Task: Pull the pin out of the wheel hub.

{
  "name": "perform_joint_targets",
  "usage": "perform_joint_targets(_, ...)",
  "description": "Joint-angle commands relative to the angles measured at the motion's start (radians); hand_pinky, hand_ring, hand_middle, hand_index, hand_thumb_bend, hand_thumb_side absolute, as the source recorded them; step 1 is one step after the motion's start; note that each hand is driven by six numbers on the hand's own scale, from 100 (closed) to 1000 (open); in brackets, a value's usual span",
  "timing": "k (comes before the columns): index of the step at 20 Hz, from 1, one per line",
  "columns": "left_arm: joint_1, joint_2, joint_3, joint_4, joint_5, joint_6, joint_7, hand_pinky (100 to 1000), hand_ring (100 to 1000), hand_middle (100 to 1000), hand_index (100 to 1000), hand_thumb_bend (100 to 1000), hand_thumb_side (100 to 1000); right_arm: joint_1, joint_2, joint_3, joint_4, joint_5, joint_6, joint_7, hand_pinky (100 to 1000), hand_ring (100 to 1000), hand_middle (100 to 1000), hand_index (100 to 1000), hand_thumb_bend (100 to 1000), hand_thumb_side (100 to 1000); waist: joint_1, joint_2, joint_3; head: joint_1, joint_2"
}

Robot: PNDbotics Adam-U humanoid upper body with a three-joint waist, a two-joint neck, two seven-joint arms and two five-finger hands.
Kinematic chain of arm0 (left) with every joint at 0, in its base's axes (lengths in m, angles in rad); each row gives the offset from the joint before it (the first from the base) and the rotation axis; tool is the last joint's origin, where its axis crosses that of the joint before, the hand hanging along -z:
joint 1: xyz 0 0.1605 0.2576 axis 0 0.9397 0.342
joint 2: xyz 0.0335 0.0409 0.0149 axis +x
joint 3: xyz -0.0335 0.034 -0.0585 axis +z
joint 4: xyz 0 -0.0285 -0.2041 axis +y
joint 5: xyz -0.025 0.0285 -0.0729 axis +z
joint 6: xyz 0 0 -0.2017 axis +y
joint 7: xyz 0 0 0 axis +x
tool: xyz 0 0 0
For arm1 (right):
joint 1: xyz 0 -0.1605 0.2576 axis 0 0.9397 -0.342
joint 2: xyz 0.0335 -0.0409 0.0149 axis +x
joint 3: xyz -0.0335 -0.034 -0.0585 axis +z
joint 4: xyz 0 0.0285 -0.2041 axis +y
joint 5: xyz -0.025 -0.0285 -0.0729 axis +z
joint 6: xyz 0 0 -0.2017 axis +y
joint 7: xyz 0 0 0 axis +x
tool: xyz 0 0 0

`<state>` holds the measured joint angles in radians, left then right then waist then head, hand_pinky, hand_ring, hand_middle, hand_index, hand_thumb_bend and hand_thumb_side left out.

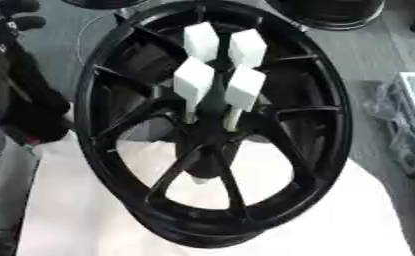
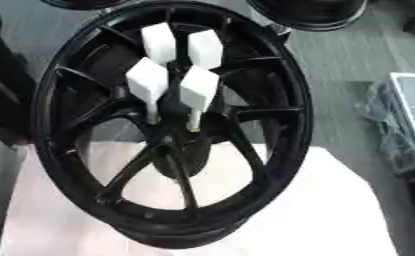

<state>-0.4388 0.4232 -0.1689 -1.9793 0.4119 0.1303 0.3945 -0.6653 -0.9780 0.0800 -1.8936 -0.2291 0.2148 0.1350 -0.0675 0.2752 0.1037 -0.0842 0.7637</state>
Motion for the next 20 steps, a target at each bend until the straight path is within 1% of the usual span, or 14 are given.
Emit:
perform_joint_targets(1,-0.005,0.024,0.007,-0.021,-0.008,0.002,0.002,649,622,530,659,130,682,-0.021,0.011,0.032,-0.062,0.060,0.065,0.005,717,831,645,828,128,100,0.001,-0.027,-0.002,-0.001,0.005)
perform_joint_targets(3,-0.005,0.024,0.007,-0.021,-0.008,0.002,0.002,650,622,530,659,130,682,-0.021,0.016,0.047,-0.088,0.077,0.094,0.001,713,827,648,830,145,100,0.000,-0.028,-0.003,0.001,0.005)
perform_joint_targets(5,-0.004,0.026,0.006,-0.021,-0.009,0.002,0.002,650,623,530,659,131,683,-0.031,0.015,0.103,-0.102,0.105,0.109,0.029,717,829,653,833,155,108,-0.004,-0.030,-0.002,0.007,0.006)
perform_joint_targets(8,-0.003,0.028,0.006,-0.021,-0.008,0.002,0.001,650,623,530,659,130,682,-0.037,0.012,0.145,-0.106,0.147,0.116,0.072,723,830,657,835,166,148,-0.007,-0.032,-0.003,0.012,0.006)
perform_joint_targets(9,-0.003,0.029,0.006,-0.021,-0.009,0.002,0.001,650,623,530,659,130,682,-0.037,0.010,0.155,-0.106,0.158,0.117,0.086,726,830,655,836,256,109,-0.007,-0.033,-0.004,0.013,0.006)
perform_joint_targets(10,-0.003,0.030,0.006,-0.021,-0.009,0.002,0.001,650,623,530,659,130,682,-0.037,0.008,0.165,-0.106,0.169,0.117,0.101,727,829,656,836,172,168,-0.008,-0.034,-0.004,0.013,0.006)
perform_joint_targets(13,-0.002,0.031,0.006,-0.021,-0.009,0.002,0.002,649,623,530,659,128,682,-0.036,0.002,0.190,-0.106,0.199,0.116,0.131,734,834,654,834,193,199,-0.010,-0.035,-0.004,0.010,0.006)
perform_joint_targets(16,-0.002,0.033,0.005,-0.021,-0.009,0.004,0.002,649,622,529,658,129,682,-0.031,-0.002,0.213,-0.106,0.227,0.129,0.149,737,833,653,834,199,211,-0.012,-0.037,-0.005,0.004,0.006)
perform_joint_targets(20,-0.001,0.035,0.003,-0.021,-0.011,0.006,0.000,649,622,528,658,125,681,-0.031,-0.004,0.242,-0.106,0.253,0.146,0.137,735,825,645,830,189,204,-0.013,-0.036,-0.004,0.000,0.006)
